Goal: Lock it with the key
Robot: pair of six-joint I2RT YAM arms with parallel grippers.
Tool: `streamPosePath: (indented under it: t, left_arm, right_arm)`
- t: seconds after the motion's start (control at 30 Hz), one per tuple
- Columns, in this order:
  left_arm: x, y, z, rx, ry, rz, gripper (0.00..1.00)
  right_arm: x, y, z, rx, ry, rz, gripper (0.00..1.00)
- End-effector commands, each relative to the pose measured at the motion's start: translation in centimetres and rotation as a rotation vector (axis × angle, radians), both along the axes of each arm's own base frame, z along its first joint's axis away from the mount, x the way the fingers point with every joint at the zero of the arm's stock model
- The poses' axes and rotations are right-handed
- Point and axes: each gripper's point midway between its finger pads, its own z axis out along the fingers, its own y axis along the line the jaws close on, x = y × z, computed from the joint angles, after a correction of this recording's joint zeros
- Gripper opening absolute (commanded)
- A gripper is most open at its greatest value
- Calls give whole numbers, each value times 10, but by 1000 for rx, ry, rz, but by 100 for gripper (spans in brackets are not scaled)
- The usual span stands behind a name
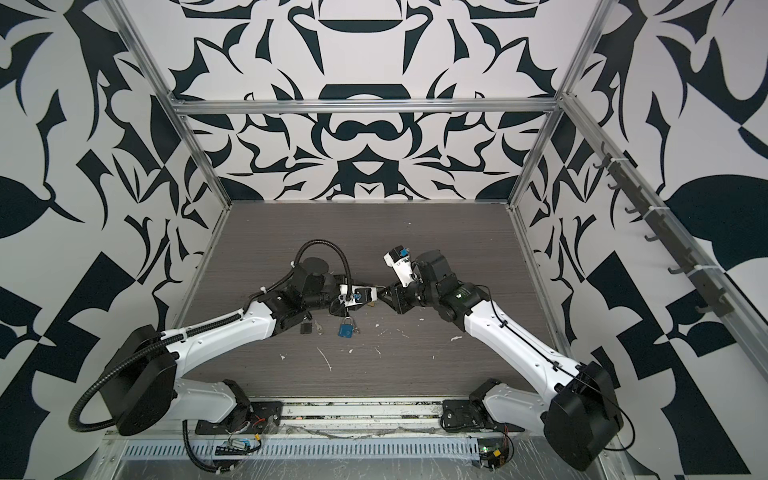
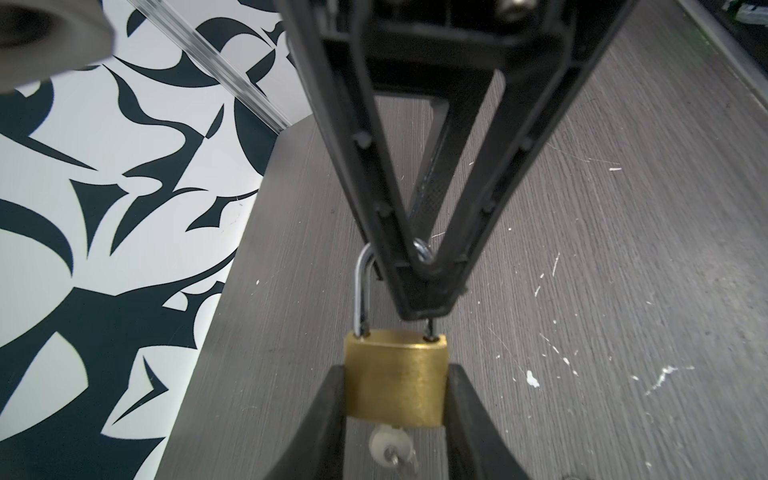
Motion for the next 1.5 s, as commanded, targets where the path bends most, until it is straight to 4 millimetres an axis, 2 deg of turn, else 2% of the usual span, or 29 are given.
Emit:
streamPosePath:
  t: [0.0,0.13,0.4,0.67,1.07,1.33,1.47]
  left_arm:
    - [7,-4,11,-31,-61,16,0]
    - [8,-6,5,-9,-93,20,0]
    - [6,-6,6,-16,-91,14,0]
    - [2,-8,5,-26,-66,-2,0]
    - [3,-8,11,-49,-60,10,0]
    - [2,-10,15,-66,-50,10,0]
    - [2,-10,16,-72,-48,9,0]
  right_arm:
    - [0,4,12,37,-13,2,25]
    - [1,6,17,62,-10,0,24]
    - [13,0,25,87,-16,-69,32]
    - [18,-3,33,130,-22,-90,30]
    - [18,-1,29,152,8,-81,16]
    - [20,-1,28,156,11,-80,1]
    - [19,2,28,164,21,-73,0]
